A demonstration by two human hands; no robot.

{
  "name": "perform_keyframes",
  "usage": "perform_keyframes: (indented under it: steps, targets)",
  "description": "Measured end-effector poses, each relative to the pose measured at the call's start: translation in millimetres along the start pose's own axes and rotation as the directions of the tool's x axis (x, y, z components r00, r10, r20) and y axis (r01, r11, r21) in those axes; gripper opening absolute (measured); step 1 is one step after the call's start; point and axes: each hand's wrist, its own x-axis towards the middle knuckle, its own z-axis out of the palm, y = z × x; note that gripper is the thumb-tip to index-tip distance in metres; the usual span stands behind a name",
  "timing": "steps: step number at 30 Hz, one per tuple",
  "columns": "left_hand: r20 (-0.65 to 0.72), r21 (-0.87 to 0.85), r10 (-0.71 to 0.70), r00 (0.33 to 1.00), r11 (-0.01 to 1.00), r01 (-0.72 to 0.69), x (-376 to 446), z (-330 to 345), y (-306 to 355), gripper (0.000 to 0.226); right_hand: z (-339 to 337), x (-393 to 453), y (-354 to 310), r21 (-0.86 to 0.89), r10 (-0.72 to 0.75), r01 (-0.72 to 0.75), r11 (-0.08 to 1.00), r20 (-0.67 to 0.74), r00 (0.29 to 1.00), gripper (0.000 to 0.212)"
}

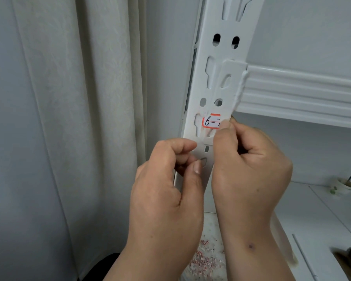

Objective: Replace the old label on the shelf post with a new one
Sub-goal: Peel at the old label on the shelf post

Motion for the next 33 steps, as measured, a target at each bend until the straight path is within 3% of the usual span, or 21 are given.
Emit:
perform_keyframes:
  steps: [12, 24, 33]
  targets:
    - [0.002, -0.011, -0.019, 1.000, 1.000, 0.019, -0.7, 0.8, 0.3, 0.026, 2.7, 3.2, 1.0, -0.195, -0.180, 0.165, 0.967, -0.060, 0.982, 0.024]
    - [-0.004, 0.005, -0.001, 1.000, 1.000, 0.001, -3.5, -0.9, 2.0, 0.030, -0.1, 0.4, 2.0, -0.022, -0.030, 0.031, 0.999, 0.003, 1.000, 0.028]
    - [0.003, 0.001, -0.024, 1.000, 1.000, 0.024, -5.0, 1.4, -2.0, 0.027, 4.1, 4.9, 2.6, -0.132, -0.127, 0.115, 0.985, -0.081, 0.989, 0.026]
